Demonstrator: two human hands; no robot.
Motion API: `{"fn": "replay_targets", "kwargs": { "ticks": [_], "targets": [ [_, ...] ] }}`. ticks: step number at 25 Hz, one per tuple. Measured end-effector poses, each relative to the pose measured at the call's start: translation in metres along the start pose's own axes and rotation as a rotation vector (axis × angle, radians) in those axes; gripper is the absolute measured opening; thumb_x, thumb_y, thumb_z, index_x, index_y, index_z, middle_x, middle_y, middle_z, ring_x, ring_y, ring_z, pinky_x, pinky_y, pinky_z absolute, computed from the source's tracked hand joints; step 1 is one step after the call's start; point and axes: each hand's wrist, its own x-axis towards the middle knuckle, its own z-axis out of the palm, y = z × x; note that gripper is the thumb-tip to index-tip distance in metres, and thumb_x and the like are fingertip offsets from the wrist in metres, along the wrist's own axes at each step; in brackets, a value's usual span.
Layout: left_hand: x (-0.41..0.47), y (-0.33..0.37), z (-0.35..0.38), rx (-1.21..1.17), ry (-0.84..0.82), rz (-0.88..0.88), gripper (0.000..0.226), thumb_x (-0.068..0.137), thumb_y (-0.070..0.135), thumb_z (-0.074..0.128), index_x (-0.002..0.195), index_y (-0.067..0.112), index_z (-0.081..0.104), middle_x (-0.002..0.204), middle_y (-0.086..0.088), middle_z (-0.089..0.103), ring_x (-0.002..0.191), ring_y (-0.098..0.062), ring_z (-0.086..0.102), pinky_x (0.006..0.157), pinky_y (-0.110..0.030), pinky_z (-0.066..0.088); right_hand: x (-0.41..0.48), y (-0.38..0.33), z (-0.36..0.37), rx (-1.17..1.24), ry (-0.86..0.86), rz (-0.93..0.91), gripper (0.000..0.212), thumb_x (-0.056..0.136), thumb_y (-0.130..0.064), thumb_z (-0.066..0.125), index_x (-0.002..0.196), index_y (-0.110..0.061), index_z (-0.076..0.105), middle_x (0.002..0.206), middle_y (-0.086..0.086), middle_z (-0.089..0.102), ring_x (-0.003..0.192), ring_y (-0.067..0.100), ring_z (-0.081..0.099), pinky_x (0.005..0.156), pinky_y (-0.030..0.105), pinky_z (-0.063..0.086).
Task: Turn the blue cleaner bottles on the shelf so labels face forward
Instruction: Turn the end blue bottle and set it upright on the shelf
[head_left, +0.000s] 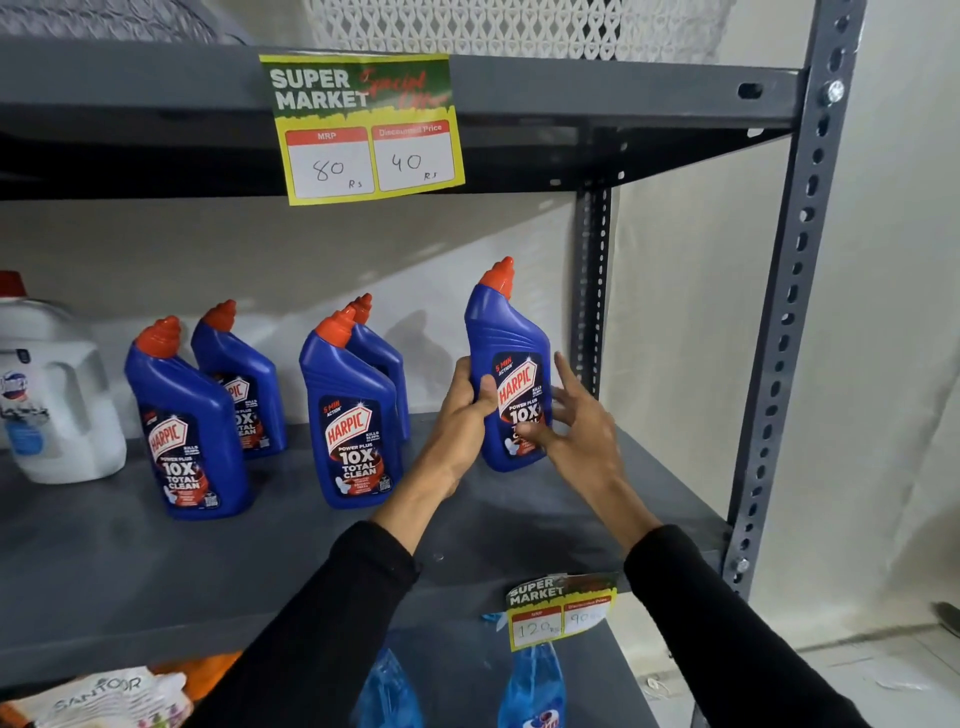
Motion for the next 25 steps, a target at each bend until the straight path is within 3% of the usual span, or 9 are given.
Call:
{"fn": "replay_targets", "kwargs": {
  "ticks": [3,8,12,15,17,19,21,25],
  "targets": [
    [0.008,-0.007,-0.004,0.045,0.065,-0.004,0.028,0.100,0.015,0.043,0.113,0.037,0.054,0.123,-0.006,0.060,0.112,-0.020,0.063,0.090,-0.039,0.057,0.004,0.000,0.005,-0.035,0.062,0.005,0.074,0.067,-0.012,0.086,0.133,-0.021,0.054,0.102,-0.005,0.069,0.093,0.013,0.068,0.067,0.013,0.055],
    [0.012,-0.020,-0.005,0.122,0.151,-0.009,0.029,0.100,0.017,0.041,0.126,0.021,0.053,0.113,-0.006,0.068,0.101,-0.019,0.069,0.083,-0.037,0.060,0.002,0.011,0.006,0.040,0.072,0.007,0.045,0.077,0.001,0.076,0.120,-0.007,0.066,0.098,-0.007,0.069,0.094,0.015,0.070,0.078,0.027,0.060],
    [0.006,-0.031,-0.003,0.163,0.149,-0.040,0.029,0.101,0.017,0.042,0.128,0.018,0.051,0.110,-0.002,0.067,0.098,-0.014,0.068,0.080,-0.029,0.059,0.004,0.021,0.007,0.063,0.041,0.121,0.043,0.081,0.001,0.072,0.123,-0.004,0.062,0.111,0.007,0.070,0.087,0.014,0.068,0.061,0.011,0.056],
    [0.006,-0.032,-0.004,0.247,0.140,-0.048,0.029,0.100,0.024,0.045,0.128,0.018,0.050,0.114,-0.002,0.066,0.101,-0.012,0.066,0.084,-0.032,0.058,0.006,0.025,0.007,0.020,0.002,0.138,0.049,0.084,-0.004,0.070,0.131,-0.009,0.057,0.112,0.004,0.068,0.090,0.012,0.066,0.059,0.008,0.052],
    [0.001,-0.031,-0.008,0.306,0.115,-0.081,0.031,0.098,0.027,0.050,0.127,0.015,0.052,0.113,0.000,0.066,0.103,-0.014,0.066,0.080,-0.026,0.058,0.005,0.028,0.007,0.005,-0.034,0.157,0.049,0.086,-0.005,0.068,0.133,-0.011,0.055,0.114,0.003,0.068,0.096,0.013,0.066,0.067,0.014,0.054],
    [-0.005,-0.030,-0.012,0.406,0.112,-0.133,0.034,0.096,0.026,0.056,0.126,0.011,0.057,0.109,0.000,0.067,0.097,-0.014,0.065,0.069,-0.014,0.052,0.006,0.035,0.006,-0.047,-0.094,0.205,0.046,0.086,-0.007,0.068,0.131,-0.011,0.057,0.115,0.004,0.070,0.103,0.018,0.068,0.083,0.028,0.059],
    [-0.013,-0.028,-0.012,0.534,0.146,-0.162,0.034,0.092,0.022,0.062,0.122,0.006,0.062,0.108,-0.007,0.069,0.088,-0.012,0.062,0.068,-0.014,0.048,0.006,0.037,0.006,-0.111,-0.145,0.269,0.044,0.087,-0.011,0.069,0.129,-0.013,0.059,0.117,0.008,0.071,0.106,0.022,0.068,0.095,0.041,0.055],
    [-0.025,-0.025,-0.006,0.589,0.191,-0.169,0.034,0.089,0.019,0.066,0.118,0.002,0.066,0.111,-0.013,0.071,0.085,-0.013,0.061,0.073,-0.019,0.050,-0.001,0.031,0.000,-0.164,-0.160,0.298,0.040,0.090,-0.015,0.064,0.130,-0.014,0.058,0.119,0.007,0.069,0.107,0.018,0.065,0.098,0.038,0.052]
  ]
}}
